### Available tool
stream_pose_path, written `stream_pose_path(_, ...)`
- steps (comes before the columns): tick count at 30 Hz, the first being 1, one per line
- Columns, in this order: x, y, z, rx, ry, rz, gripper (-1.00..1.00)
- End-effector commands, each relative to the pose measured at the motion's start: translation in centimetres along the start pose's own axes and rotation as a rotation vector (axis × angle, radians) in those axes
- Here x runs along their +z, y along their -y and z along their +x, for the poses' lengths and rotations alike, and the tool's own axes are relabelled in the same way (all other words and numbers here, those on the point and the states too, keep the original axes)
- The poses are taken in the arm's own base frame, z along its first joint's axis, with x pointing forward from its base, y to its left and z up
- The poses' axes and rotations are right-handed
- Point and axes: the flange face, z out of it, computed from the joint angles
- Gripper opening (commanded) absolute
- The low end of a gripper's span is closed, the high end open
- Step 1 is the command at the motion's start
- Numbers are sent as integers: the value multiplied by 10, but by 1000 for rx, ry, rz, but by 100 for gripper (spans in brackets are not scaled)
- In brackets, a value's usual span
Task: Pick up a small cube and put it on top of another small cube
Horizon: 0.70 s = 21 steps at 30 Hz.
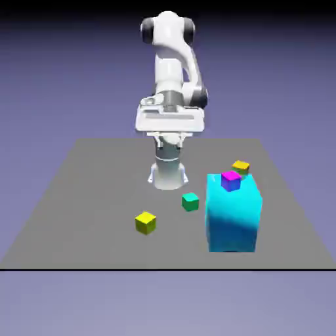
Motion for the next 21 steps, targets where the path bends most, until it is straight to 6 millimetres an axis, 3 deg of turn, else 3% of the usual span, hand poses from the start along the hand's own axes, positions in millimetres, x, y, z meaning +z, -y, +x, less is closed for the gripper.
stream_pose_path(1, 14, -10, 0, 38, 31, -50, 0)
stream_pose_path(9, 111, -107, -21, 374, 279, -438, 0)
stream_pose_path(16, 165, -196, -64, 685, 501, -750, 0)
stream_pose_path(17, 165, -196, -64, 685, 501, -750, 0)
stream_pose_path(21, 195, -216, -88, 685, 501, -750, 0)
